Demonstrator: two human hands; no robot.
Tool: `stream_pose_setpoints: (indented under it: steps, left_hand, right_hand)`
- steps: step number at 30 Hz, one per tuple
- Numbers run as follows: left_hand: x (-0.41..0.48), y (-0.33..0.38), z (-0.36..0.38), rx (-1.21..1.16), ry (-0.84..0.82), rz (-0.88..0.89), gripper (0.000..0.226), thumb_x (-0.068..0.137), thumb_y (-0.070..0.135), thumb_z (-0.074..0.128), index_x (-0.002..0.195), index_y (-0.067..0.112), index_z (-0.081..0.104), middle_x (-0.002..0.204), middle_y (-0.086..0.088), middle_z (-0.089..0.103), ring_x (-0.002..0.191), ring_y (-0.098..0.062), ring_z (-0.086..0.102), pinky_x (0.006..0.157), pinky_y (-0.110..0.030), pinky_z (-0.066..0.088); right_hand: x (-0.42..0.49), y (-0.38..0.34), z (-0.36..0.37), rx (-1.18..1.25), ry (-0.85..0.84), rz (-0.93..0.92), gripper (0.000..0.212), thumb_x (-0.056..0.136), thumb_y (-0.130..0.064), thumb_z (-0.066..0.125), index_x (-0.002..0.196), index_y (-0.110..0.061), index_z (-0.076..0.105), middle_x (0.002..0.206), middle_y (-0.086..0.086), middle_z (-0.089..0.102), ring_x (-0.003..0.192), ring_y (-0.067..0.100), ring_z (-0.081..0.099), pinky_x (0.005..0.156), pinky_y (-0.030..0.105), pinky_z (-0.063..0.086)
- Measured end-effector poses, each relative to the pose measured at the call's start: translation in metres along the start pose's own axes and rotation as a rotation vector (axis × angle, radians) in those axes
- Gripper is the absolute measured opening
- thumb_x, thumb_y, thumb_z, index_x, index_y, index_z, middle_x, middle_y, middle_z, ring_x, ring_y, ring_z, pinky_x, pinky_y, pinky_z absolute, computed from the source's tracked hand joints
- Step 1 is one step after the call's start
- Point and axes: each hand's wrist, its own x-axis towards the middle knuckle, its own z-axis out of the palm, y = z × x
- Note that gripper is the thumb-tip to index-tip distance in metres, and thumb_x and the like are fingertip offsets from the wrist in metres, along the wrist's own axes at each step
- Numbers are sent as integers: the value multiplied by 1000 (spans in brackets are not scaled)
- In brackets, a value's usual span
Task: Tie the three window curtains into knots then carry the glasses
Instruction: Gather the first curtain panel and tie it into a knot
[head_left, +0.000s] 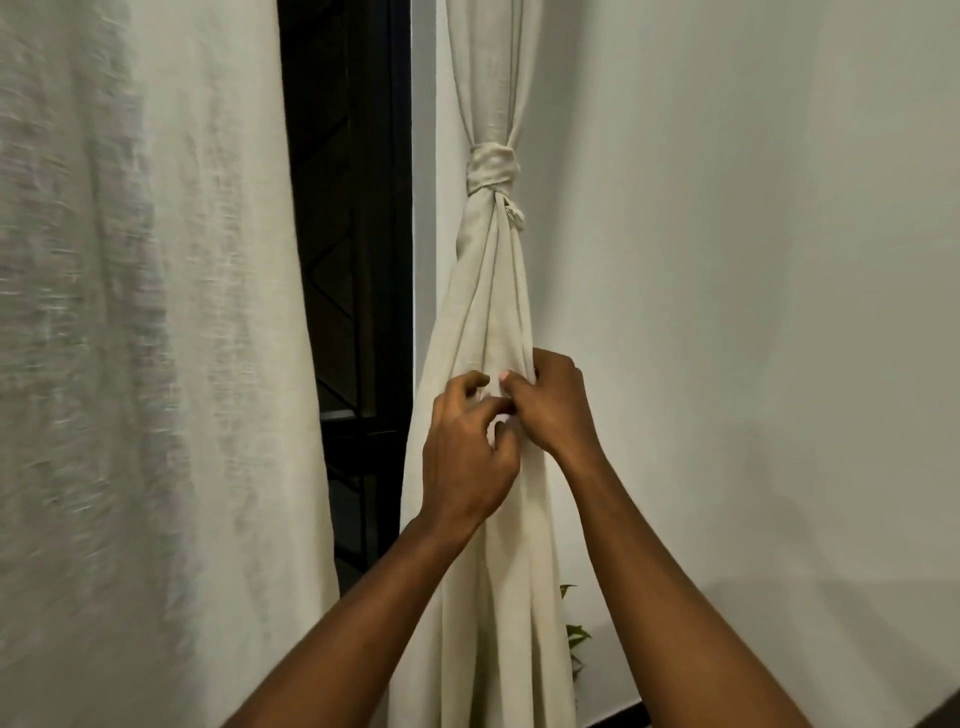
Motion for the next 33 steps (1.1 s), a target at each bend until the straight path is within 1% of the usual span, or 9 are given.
stream_pose_setpoints:
  steps: [7,11,13,15,17,22,24,27,33]
  left_hand:
    - [5,-20,-12,57,47,-204,56,87,31,62,136,23,37,133,1,46,118,-18,49,91,-37,50]
    - [-5,-12,-12,59,13,-256,49,90,32,61,130,23,34,90,12,56,79,-12,63,67,-32,55]
    - [-5,-14,-11,81,21,-278,43,90,33,60,126,23,37,83,13,56,74,-11,62,65,-33,55]
    - [-3,-18,-9,112,2,-280,36,92,34,58,123,23,44,89,8,63,78,-13,63,68,-35,55]
    - [0,-27,-11,147,-1,-282,27,94,31,54,119,20,54,96,1,67,84,-19,65,72,-36,55]
    - [27,-59,-48,151,265,-349,30,89,13,50,116,13,63,101,-11,69,91,-30,64,74,-36,51]
    - [28,-53,-51,173,254,-279,33,88,12,49,117,14,63,100,-10,68,89,-29,63,73,-37,52]
    - [6,-31,-34,234,118,-157,33,87,16,51,118,16,62,93,-8,69,82,-27,64,68,-34,52]
    - [-30,-11,4,101,-118,-74,20,93,22,52,109,20,63,81,0,69,70,-19,64,60,-34,51]
  right_hand:
    - [-4,5,8,91,-12,24,19,92,-21,59,103,-10,69,95,1,71,87,16,68,78,34,56]
    - [-10,11,11,137,-14,57,27,89,-22,65,112,-10,68,102,1,71,93,16,68,84,36,56]
    - [-12,12,11,123,-44,62,33,85,-23,69,115,-10,67,105,2,71,95,17,68,83,36,56]
    - [-12,14,9,83,-122,80,29,81,-22,72,107,-10,69,100,1,72,91,17,68,77,32,56]
    - [-10,20,4,-13,-140,113,10,80,-20,72,80,-12,67,81,-1,68,78,20,66,60,27,48]
    - [4,37,-37,-276,387,230,23,77,-12,57,57,-10,46,64,11,55,66,37,56,50,29,27]
    - [4,35,-39,-305,436,213,22,76,-10,53,56,-11,43,64,12,55,63,39,54,51,30,29]
    - [-9,29,-21,-314,318,150,17,76,-17,56,62,-13,47,72,12,63,68,37,59,58,29,37]
    - [-36,15,16,-165,85,14,16,90,-18,50,75,-16,54,71,-5,61,62,13,55,52,20,34]
